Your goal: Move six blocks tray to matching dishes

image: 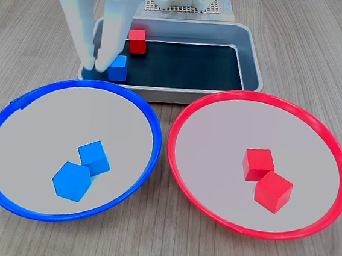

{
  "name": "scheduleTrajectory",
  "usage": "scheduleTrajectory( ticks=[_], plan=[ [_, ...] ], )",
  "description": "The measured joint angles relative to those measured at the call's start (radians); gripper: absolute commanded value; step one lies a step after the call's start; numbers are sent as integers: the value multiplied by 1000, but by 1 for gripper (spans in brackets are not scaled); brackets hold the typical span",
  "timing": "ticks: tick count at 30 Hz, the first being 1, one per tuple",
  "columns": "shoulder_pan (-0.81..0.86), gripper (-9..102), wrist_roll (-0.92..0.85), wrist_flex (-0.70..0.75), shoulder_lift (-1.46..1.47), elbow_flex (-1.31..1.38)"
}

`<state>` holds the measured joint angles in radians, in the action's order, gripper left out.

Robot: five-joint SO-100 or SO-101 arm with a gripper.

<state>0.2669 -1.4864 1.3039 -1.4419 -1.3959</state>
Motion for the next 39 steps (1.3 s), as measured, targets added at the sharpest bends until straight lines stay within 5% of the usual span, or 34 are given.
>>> scheduleTrajectory(
  ticks=[4, 13, 31, 34, 39],
  plan=[
    [60, 0, -192, 175, -133, -110],
    [167, 18, -431, -41, -190, -405],
    [110, 18, -417, -184, -120, -545],
    [115, 0, -417, -216, -120, -561],
    [89, 0, -387, -215, -120, -555]
  ],
)
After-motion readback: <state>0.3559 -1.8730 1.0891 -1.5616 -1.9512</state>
